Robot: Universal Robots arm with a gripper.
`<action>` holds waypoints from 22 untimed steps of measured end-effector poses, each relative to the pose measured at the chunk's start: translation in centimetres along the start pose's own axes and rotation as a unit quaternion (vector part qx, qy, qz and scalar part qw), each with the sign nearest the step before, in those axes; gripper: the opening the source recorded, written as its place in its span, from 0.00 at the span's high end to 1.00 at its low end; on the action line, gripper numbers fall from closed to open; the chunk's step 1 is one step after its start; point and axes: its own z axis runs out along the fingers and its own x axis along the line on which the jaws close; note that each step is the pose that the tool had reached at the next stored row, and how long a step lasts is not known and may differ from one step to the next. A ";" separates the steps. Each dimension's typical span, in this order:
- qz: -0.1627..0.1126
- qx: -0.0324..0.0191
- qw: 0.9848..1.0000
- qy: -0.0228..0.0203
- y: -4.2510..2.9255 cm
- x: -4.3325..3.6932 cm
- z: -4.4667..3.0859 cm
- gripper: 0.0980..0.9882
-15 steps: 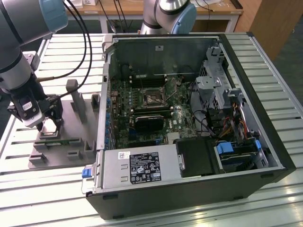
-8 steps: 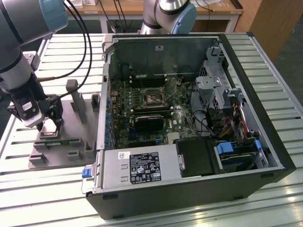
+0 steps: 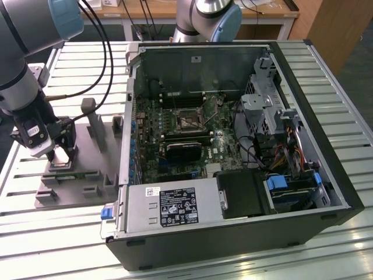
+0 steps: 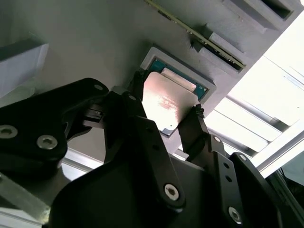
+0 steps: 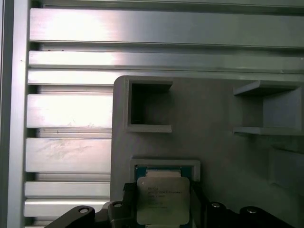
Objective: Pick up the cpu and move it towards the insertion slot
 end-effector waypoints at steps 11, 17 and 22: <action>0.000 0.000 1.000 0.000 0.05 -0.03 -1.25 0.51; 0.000 0.000 1.000 0.000 0.10 -0.07 -2.74 0.51; 0.000 0.000 1.000 0.000 0.15 -0.11 -4.07 0.51</action>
